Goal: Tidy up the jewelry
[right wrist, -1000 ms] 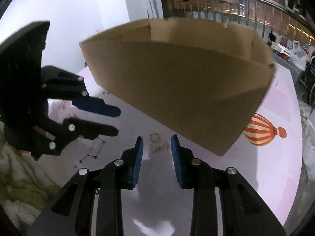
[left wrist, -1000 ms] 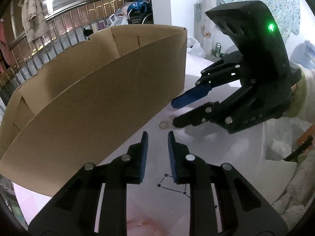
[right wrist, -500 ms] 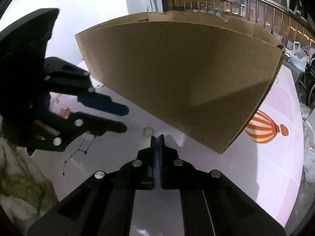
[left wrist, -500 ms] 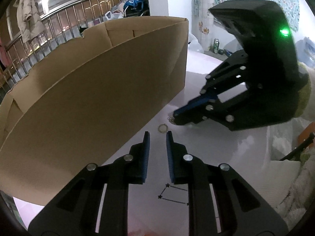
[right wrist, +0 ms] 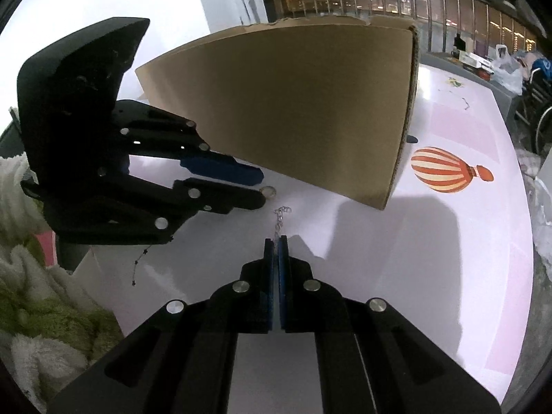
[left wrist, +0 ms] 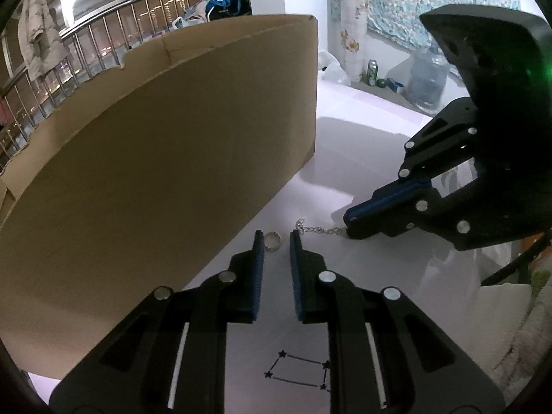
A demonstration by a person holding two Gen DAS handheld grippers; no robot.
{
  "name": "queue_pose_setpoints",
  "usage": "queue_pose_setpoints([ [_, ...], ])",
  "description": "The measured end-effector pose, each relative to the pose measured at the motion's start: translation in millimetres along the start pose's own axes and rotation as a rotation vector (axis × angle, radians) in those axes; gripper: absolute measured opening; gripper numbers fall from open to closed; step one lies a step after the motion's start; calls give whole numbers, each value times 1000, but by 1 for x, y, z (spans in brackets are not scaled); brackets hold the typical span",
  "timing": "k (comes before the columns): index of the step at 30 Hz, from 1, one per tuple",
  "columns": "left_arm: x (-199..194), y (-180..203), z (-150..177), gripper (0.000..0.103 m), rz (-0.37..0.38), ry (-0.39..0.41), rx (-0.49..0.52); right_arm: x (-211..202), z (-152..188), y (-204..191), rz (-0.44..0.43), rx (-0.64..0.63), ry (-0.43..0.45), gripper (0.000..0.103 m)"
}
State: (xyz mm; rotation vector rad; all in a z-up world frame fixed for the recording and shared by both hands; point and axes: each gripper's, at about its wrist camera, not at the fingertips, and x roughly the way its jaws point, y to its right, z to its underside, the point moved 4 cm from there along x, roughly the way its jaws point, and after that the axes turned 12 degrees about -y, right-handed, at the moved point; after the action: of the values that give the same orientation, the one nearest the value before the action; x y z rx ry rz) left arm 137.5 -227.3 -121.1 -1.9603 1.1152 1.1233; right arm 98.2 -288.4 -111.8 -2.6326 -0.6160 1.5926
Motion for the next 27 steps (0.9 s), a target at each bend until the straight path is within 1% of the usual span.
queue_pose_setpoints([
  [7,2,1,-2,0,-24,-11,26,4,-3,0,-6,7,5,3],
  [10,0,3,0,0,-42,-15,46,3,-2,-2,-11,12,6,3],
  [14,-4,2,6,0,-16,-28,38,4,-5,-3,-4,7,4,3],
  [20,-11,1,18,0,-11,-41,14,4,-12,4,1,7,2,3],
  [23,-13,2,16,0,-15,-18,9,4,-12,4,-3,15,4,3],
  [24,-15,3,14,3,-12,-3,6,4,-11,3,-4,16,5,3],
  [25,-15,4,12,11,-13,4,2,4,-11,4,-5,17,5,3],
  [26,-15,4,10,16,-22,14,-2,4,-11,4,-4,17,5,3],
  [27,-14,3,8,17,-26,20,-5,4,-11,4,-5,16,5,3],
])
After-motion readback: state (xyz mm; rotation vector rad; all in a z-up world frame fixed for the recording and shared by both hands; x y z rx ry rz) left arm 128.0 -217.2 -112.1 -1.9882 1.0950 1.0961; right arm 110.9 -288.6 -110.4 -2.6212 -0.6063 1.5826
